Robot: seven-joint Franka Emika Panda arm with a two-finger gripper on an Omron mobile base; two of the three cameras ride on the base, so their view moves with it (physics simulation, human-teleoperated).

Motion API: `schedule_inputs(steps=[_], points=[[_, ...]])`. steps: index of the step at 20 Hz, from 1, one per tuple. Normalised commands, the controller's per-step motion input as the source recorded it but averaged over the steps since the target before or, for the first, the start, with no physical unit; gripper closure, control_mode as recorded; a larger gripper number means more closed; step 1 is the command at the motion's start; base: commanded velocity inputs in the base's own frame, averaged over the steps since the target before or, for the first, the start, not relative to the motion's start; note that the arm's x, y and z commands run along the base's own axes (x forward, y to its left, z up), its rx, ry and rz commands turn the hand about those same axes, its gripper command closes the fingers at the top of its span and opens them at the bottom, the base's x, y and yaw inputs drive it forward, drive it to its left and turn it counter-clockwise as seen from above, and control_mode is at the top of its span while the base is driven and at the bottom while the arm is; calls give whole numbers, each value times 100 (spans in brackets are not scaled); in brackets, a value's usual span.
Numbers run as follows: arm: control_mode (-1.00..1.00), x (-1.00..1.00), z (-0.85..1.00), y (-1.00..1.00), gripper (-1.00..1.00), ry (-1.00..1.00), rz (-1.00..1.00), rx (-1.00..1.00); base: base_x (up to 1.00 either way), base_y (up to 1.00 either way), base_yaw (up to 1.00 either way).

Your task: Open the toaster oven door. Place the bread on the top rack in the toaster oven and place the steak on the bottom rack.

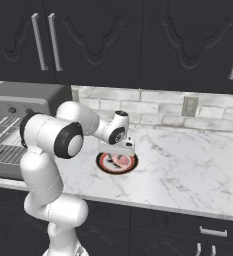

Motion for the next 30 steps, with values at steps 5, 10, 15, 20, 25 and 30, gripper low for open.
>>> schedule_inputs(steps=[5,10,15,20,25,30], points=[[-100,-22,19,0,100,-4,-5,3,0,0,0],[-100,-28,25,2,100,-3,-7,1,0,0,0],[-100,-48,23,13,100,-7,-11,1,0,0,0],[-100,-56,22,16,100,-13,-7,0,0,0,0],[-100,-57,16,29,100,-14,0,0,0,0,0],[-100,-36,30,35,100,-8,0,0,0,0,0]])
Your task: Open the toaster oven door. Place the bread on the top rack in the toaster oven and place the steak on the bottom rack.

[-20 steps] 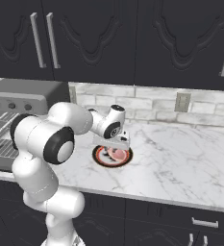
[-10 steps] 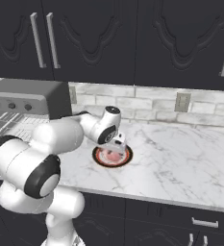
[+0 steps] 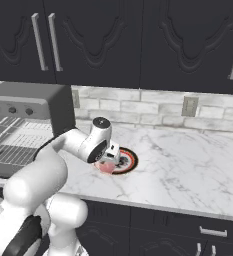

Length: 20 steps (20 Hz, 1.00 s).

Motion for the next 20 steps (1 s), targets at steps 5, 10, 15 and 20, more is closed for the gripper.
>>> schedule_inputs(steps=[5,10,15,20], points=[[-100,-23,37,48,100,0,0,0,0,0,0],[-100,-24,30,56,100,0,4,0,0,0,0],[-100,-20,25,61,100,0,9,0,0,0,0],[-100,-15,16,65,100,0,8,0,0,0,0]])
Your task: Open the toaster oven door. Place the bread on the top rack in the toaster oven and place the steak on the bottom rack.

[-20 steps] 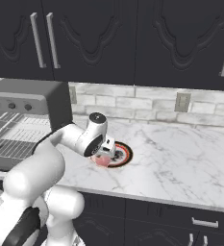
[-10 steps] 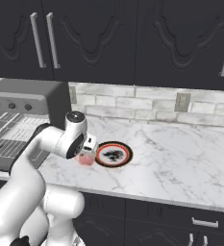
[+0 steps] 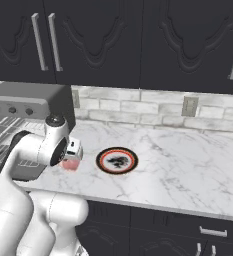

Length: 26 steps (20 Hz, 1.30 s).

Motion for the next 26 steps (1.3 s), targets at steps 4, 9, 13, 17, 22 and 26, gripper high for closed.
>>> schedule_inputs(steps=[4,9,13,17,22,26], points=[[-100,0,11,68,100,0,5,0,0,0,0],[-100,0,7,71,100,0,6,0,0,0,0],[-100,5,11,68,100,0,6,0,0,0,0],[-100,6,12,61,100,0,9,0,0,0,0],[-100,12,23,56,100,0,6,0,0,0,0],[-100,15,10,61,100,0,7,0,0,0,0]])
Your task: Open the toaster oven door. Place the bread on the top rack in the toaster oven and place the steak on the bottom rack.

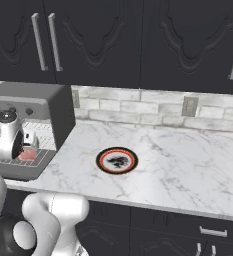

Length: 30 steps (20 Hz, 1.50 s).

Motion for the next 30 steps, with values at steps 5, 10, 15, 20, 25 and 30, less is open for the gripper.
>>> schedule_inputs(steps=[5,10,15,20,25,30], points=[[-100,10,-3,55,100,0,10,0,0,0,0],[-100,1,-13,47,100,0,12,-1,0,0,0],[-100,10,-14,37,100,-1,9,-3,0,0,0],[-100,9,-13,17,100,-3,5,-8,0,0,0],[-100,0,0,1,100,-4,0,-10,0,0,0],[-100,-4,-5,2,100,-1,0,-3,0,0,0]])
